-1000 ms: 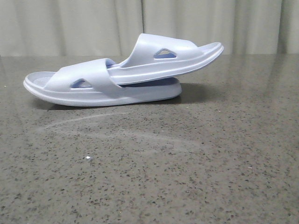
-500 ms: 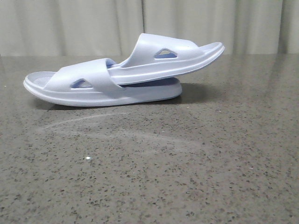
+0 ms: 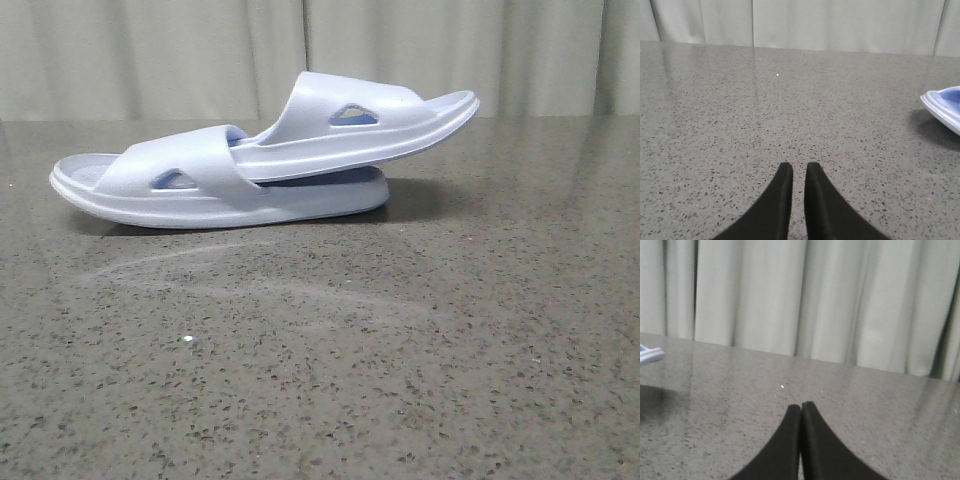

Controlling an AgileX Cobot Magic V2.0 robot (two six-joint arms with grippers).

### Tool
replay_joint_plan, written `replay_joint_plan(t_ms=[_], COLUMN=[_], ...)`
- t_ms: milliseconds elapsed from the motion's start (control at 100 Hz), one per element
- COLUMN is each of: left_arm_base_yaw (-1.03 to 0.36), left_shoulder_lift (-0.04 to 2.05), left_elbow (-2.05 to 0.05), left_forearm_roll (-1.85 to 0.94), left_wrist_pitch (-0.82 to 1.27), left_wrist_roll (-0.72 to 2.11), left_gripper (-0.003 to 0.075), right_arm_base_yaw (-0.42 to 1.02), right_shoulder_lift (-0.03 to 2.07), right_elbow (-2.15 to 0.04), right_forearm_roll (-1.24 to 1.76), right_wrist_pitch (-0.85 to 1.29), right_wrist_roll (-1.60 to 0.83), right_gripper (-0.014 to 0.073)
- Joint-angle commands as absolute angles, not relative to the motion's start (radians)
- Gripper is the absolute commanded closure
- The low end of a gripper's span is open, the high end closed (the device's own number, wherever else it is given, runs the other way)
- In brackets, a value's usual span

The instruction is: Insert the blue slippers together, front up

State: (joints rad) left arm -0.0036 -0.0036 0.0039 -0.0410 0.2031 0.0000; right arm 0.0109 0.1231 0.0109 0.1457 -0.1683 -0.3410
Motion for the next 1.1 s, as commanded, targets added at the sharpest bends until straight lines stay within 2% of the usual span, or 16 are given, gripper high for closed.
replay_joint_plan(t_ms=[0, 240, 440, 1090], left_arm_base_yaw=[-0.002, -0.002, -0.002, -0.002], left_shoulder_lift=[-0.034, -0.034, -0.034, -0.034], left_elbow=[0.013, 0.013, 0.013, 0.013], left_forearm_roll=[-0.046, -0.046, -0.046, -0.046], left_wrist_pitch=[0.123, 0.123, 0.123, 0.123], left_wrist_roll=[-0.008, -0.008, -0.008, -0.008], left_gripper=[0.0705, 0.0705, 0.0705, 0.0705], right_arm_base_yaw=[-0.044, -0.056, -0.056, -0.056], right_shoulder_lift=[0.110, 0.136, -0.031, -0.031], right_elbow=[0.030, 0.030, 0.032, 0.032], right_forearm_roll=[0.130, 0.226, 0.203, 0.204], right_wrist_pitch=[-0.179, -0.094, 0.061, 0.090], right_wrist_roll=[-0.315, -0.303, -0.293, -0.293], right_gripper=[0.0673, 0.0673, 0.0673, 0.0673])
